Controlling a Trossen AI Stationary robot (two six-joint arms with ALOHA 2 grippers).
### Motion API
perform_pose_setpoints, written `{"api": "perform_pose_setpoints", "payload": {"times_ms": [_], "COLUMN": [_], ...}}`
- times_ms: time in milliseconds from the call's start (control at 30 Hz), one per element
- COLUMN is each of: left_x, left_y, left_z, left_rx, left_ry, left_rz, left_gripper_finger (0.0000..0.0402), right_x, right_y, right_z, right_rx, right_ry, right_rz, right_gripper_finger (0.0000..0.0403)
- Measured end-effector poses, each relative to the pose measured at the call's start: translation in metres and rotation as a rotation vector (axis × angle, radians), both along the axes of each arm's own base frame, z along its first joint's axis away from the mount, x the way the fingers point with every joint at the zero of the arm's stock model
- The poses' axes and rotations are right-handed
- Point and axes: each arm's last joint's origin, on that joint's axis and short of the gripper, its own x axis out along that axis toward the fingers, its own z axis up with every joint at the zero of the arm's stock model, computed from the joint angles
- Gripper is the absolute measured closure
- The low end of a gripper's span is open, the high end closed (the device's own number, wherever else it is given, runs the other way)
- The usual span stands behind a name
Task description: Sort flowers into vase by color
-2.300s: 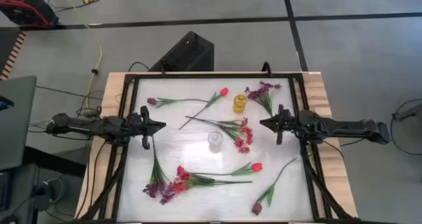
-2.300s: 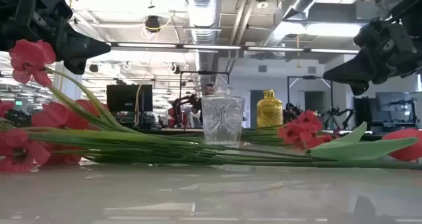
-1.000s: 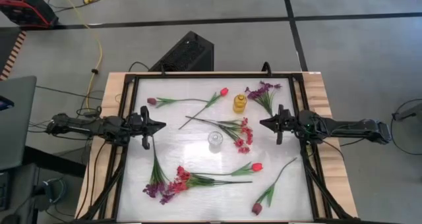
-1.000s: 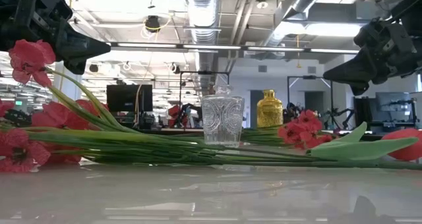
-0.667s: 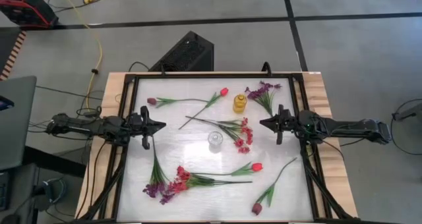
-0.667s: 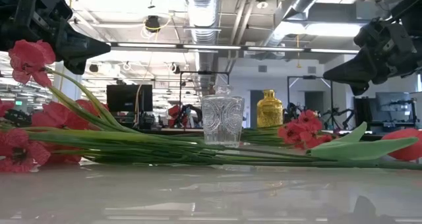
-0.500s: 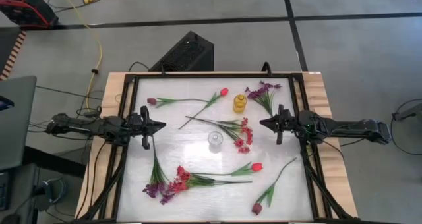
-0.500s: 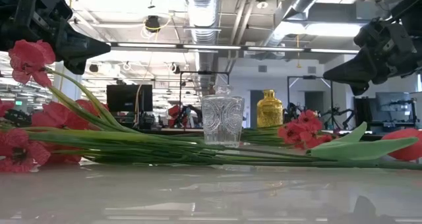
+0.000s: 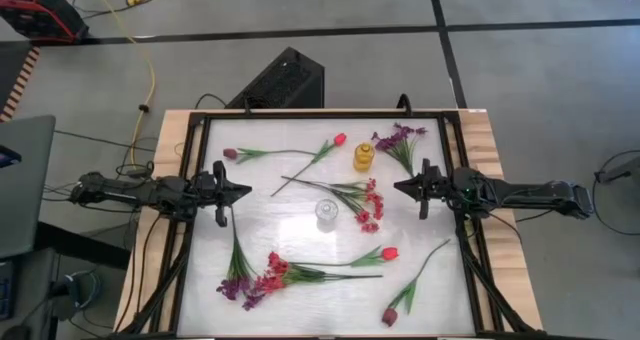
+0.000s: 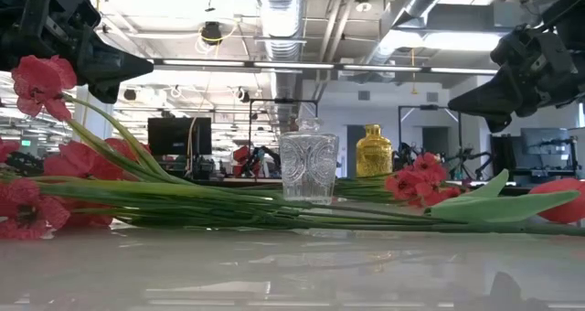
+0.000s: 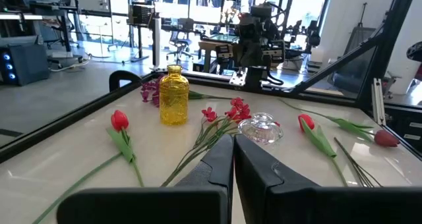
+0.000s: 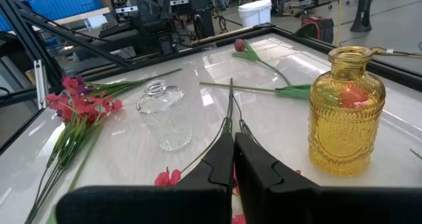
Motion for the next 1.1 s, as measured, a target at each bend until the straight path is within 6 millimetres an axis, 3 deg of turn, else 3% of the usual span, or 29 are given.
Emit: {"api": "perform_pose_setpoints", "payload": {"times_ms": [300, 500, 767, 933, 1100], "left_x": [0.0, -0.003, 0.008, 0.021, 0.029], "left_y": [0.0, 0.005, 0.001, -0.005, -0.007], "left_z": [0.003, 0.016, 0.015, 0.01, 0.0], "left_rx": [0.076, 0.014, -0.011, 0.079, 0.123], "left_ry": [-0.015, -0.127, -0.095, -0.028, 0.067], "left_rz": [0.013, 0.184, 0.063, -0.053, -0.097], "left_gripper_finger": [0.04, 0.04, 0.04, 0.04, 0.04], "right_x": [0.0, 0.001, 0.002, 0.017, 0.05], "right_y": [-0.001, -0.001, -0.003, 0.003, 0.016], "right_z": [0.001, 0.012, 0.031, 0.051, 0.073], "right_rx": [-0.017, 0.068, 0.173, 0.184, 0.131], "right_ry": [-0.005, -0.139, -0.334, -0.283, -0.196], "right_rz": [-0.007, -0.023, -0.067, 0.024, 0.12], "right_gripper_finger": [0.036, 0.036, 0.036, 0.036, 0.036]}}
